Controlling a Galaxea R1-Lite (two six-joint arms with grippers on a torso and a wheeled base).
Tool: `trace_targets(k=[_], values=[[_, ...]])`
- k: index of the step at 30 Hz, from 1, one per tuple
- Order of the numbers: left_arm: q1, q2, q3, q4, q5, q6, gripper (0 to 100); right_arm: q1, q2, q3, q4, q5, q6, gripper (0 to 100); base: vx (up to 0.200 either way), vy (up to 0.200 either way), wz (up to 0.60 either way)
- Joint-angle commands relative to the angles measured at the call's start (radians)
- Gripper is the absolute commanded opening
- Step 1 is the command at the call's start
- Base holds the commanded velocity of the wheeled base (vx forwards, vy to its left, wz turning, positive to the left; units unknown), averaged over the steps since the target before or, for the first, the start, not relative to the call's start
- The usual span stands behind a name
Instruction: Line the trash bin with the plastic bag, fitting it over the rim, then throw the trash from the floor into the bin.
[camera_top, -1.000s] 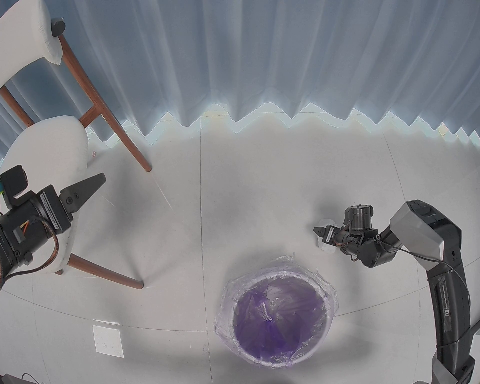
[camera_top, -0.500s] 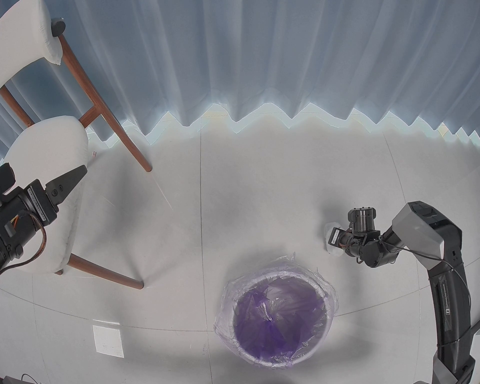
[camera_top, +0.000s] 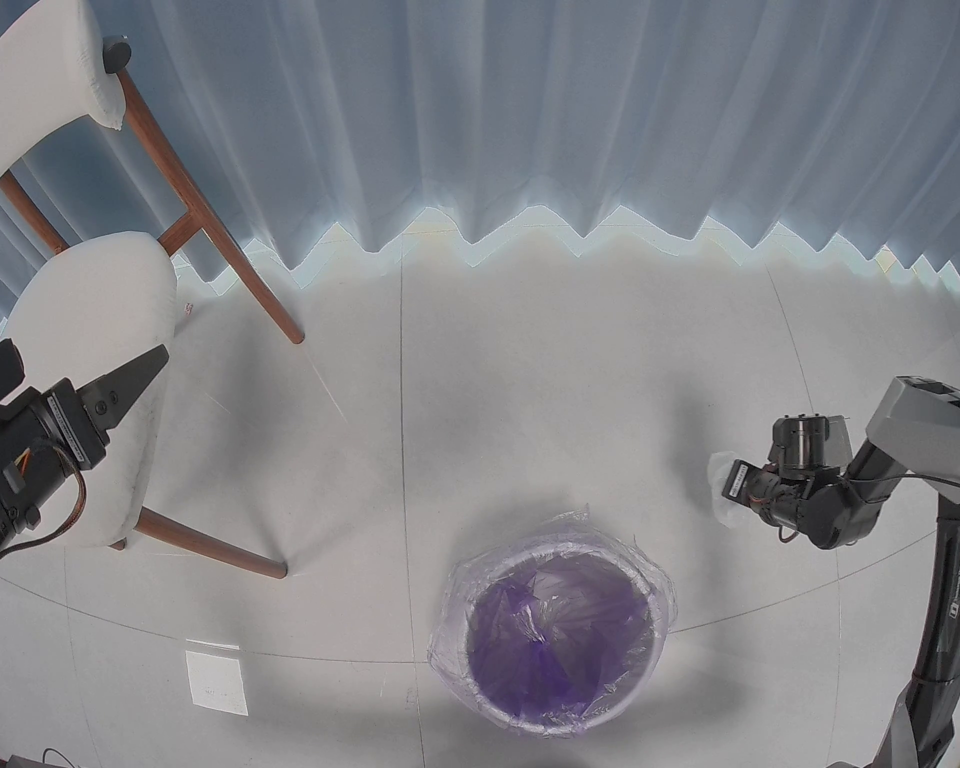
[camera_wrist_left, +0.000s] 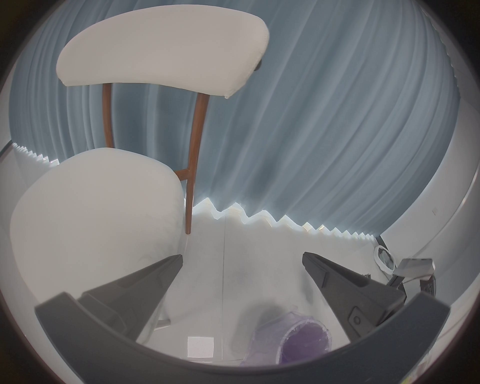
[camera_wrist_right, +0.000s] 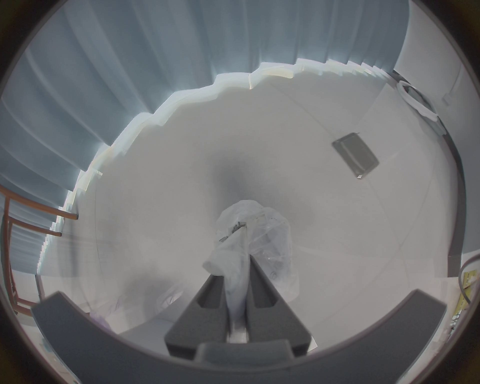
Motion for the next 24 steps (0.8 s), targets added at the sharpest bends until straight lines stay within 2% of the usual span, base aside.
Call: trace_targets(k=[1,11,13,19,24], values=[[0.011,-0.043,0.046,-0.004,-0.064,0.034,100,-0.057,-0.262,0.260,-0.101,0.030,0.001,0,0.000,0.000,0.00],[0.022,-0.082,0.046,-0.004,-0.067,0.024,100,-0.039,-0.606,0.530,-0.096,0.038,0.001,0,0.000,0.000,0.00],[0.022,-0.100,0.054,-0.001,-0.069,0.016,100,-0.013,-0.695,0.606,-0.096,0.038,0.002,0,0.000,0.000,0.00],[0.019,-0.155,0.065,-0.002,-0.103,-0.113,100,0.036,-0.897,0.768,-0.093,0.038,0.002,0,-0.200,0.000,0.00],[0.011,-0.186,0.100,-0.002,-0.106,-0.136,100,0.035,-0.968,0.876,-0.097,0.038,-0.001,0,-0.200,0.000,0.00]])
